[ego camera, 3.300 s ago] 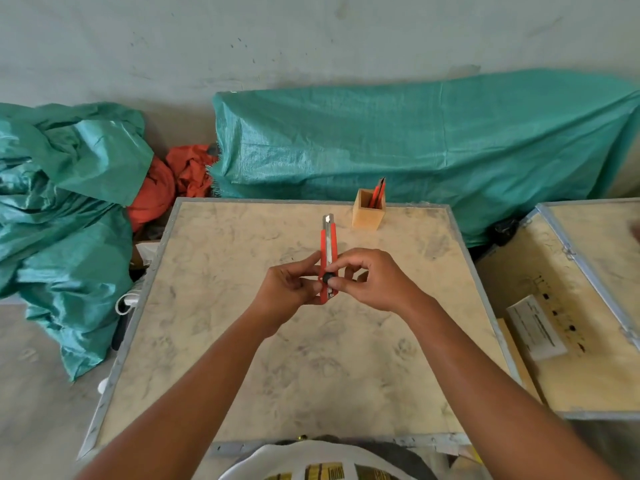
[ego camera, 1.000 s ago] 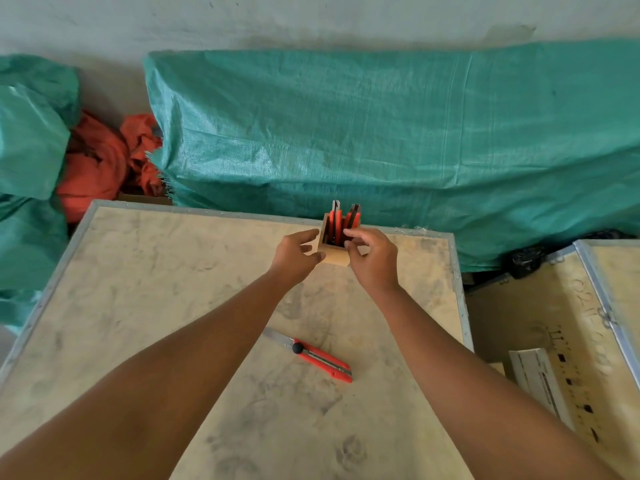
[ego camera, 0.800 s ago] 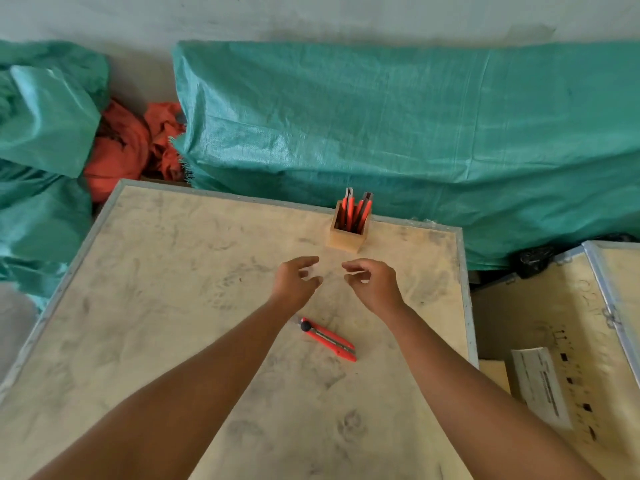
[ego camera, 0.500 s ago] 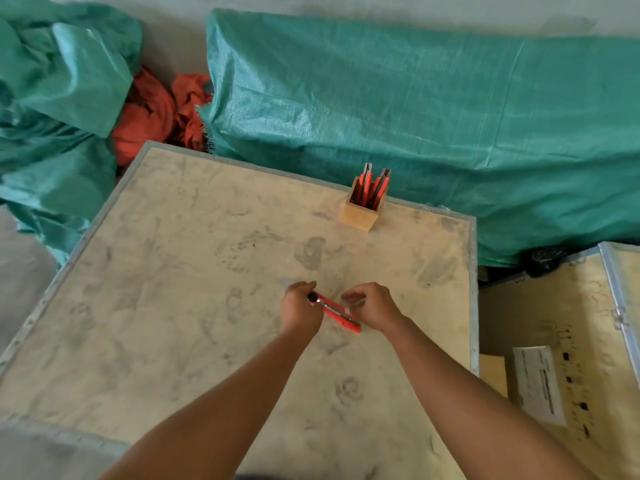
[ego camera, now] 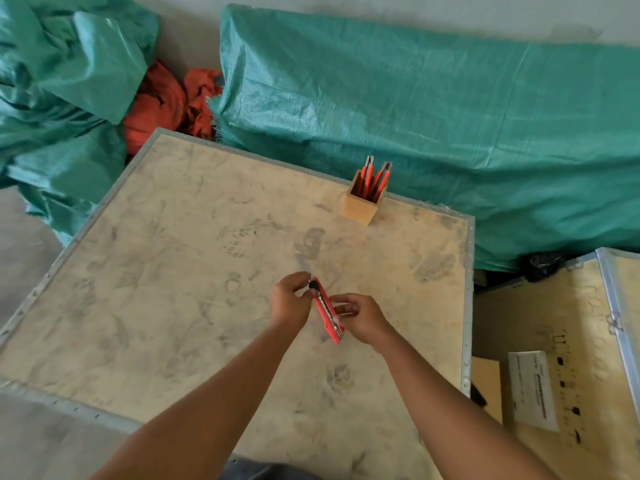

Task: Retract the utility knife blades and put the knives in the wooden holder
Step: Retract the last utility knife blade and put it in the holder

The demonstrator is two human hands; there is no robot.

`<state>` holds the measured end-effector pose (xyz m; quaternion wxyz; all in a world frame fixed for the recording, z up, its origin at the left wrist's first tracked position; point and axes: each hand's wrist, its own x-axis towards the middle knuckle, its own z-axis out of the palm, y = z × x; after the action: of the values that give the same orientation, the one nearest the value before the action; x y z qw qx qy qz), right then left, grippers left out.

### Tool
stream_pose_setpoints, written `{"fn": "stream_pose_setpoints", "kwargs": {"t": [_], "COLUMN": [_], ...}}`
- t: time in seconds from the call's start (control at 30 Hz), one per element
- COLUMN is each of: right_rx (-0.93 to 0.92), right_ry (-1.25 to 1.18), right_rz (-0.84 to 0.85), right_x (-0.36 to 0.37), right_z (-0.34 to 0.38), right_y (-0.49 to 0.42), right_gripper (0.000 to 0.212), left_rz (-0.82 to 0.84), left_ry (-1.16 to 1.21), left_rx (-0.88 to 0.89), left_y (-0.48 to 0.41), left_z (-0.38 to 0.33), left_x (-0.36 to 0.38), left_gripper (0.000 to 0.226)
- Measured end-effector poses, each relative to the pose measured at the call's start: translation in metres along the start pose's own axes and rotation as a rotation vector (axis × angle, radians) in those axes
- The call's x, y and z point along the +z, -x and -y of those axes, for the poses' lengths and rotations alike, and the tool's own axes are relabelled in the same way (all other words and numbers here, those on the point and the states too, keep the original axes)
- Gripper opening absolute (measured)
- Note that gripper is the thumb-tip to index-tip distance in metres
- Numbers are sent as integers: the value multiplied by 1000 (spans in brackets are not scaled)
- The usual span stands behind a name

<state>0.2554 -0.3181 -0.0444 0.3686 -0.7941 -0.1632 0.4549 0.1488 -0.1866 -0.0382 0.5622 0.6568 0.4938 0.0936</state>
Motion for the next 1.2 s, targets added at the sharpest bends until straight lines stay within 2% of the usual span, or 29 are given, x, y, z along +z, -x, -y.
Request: {"fn": "stream_pose_setpoints", "kwargs": {"t": [0.07, 0.17, 0.27, 0.33, 0.47, 0.57, 0.67, 1.03, 1.2], "right_rx": [-8, -52, -84, -105, -172, -294, -410, -471, -535], "right_ry": [-126, -304, -385, -401, -324, -242, -146, 0, 197], "right_rz": [-35, -71, -104, -111, -180, -312, -367, -368, -297], "right_x": [-2, -5, -7, -8, -13, -16, -20, -15, -6], "right_z": [5, 19, 35, 44, 61, 77, 93, 126, 124], "right_y": [6, 16, 29, 37, 55, 63, 72, 99, 108], "right_gripper": [39, 43, 42, 43, 38, 34, 30, 25, 24], "left_rz": [14, 140, 266, 280, 298, 318, 353, 374, 343], "left_ry": [-9, 122, 312, 331, 225, 171, 124, 73, 122], "left_rx": [31, 17, -26, 22, 143, 199, 241, 333, 335], "left_y": [10, 32, 51, 55, 58, 64, 71, 82, 82], "left_z": [-4, -13, -28, -38, -47, -50, -52, -61, -65], "left_x": [-5, -10, -18, -24, -41, -58, -72, -109, -114], "left_gripper": [43, 43, 52, 54, 54, 54, 54, 57, 55]}}
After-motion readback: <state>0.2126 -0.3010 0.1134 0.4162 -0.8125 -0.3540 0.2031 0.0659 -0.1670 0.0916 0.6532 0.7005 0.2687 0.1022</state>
